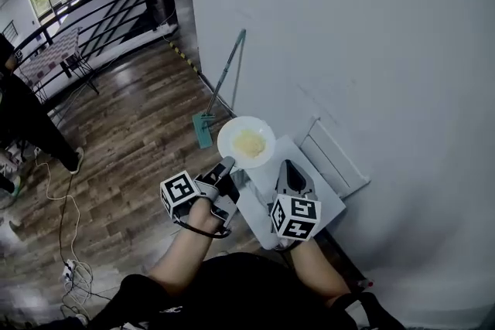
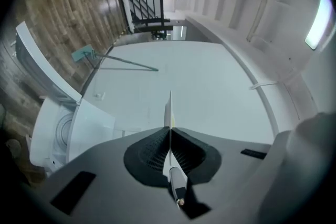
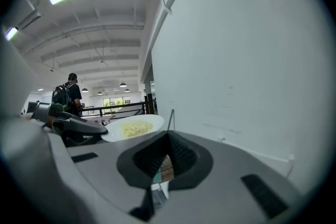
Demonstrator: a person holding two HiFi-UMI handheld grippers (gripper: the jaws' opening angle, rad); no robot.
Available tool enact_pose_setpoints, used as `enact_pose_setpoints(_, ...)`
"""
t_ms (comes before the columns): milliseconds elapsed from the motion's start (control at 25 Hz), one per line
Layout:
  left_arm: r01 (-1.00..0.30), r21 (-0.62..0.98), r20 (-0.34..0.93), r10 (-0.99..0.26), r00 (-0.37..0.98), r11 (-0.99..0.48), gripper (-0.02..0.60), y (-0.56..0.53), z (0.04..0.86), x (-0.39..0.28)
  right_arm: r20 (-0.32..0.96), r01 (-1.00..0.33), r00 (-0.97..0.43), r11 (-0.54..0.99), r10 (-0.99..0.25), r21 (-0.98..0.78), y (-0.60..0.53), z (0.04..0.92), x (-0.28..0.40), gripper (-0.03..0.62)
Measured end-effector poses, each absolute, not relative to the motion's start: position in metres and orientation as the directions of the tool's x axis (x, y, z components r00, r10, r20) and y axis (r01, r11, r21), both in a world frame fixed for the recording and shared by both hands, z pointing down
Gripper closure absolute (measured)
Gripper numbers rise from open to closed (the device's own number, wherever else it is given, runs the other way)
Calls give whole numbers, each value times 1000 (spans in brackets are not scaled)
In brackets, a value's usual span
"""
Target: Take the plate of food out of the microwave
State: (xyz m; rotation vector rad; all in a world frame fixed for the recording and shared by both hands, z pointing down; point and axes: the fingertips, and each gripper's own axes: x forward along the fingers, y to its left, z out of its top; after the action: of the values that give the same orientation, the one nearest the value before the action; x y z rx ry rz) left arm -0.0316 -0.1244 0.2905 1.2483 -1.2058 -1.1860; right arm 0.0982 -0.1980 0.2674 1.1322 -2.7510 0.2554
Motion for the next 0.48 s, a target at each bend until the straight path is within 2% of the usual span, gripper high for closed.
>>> enact_pose_setpoints(200, -67, 998, 6, -999, 39, 4, 572, -123, 280, -29, 199, -710, -699, 699, -686, -84, -198, 259, 93, 588)
enact_pose_setpoints(480, -12, 1000, -7, -995, 100, -8, 572, -118, 284, -11, 207, -722, -687, 686, -696, -89, -186, 264, 94, 588)
